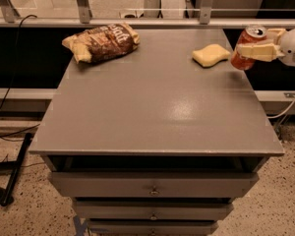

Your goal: Move coke can near sponge

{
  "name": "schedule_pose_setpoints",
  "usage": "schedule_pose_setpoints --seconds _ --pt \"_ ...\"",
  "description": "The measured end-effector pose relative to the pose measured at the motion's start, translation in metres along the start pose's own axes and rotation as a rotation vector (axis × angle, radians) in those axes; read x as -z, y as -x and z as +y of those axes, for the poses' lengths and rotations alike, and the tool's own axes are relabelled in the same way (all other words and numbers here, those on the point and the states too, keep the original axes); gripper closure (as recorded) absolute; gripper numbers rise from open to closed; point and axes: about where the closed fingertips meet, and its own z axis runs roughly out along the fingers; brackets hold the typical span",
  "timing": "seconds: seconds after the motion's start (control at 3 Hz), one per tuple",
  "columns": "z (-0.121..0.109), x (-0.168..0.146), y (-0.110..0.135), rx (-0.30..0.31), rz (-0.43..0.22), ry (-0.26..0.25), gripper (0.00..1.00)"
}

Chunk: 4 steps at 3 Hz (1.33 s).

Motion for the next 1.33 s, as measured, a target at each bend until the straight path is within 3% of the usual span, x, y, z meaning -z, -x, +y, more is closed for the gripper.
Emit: schedule_pose_setpoints --seconds 0.67,1.33 --pt "-0.037 -0.032 -0.028 -0.087 0.029 -0.023 0.96" --pt "-0.044 -0.068 -0.032 -0.125 0.019 0.011 0.51"
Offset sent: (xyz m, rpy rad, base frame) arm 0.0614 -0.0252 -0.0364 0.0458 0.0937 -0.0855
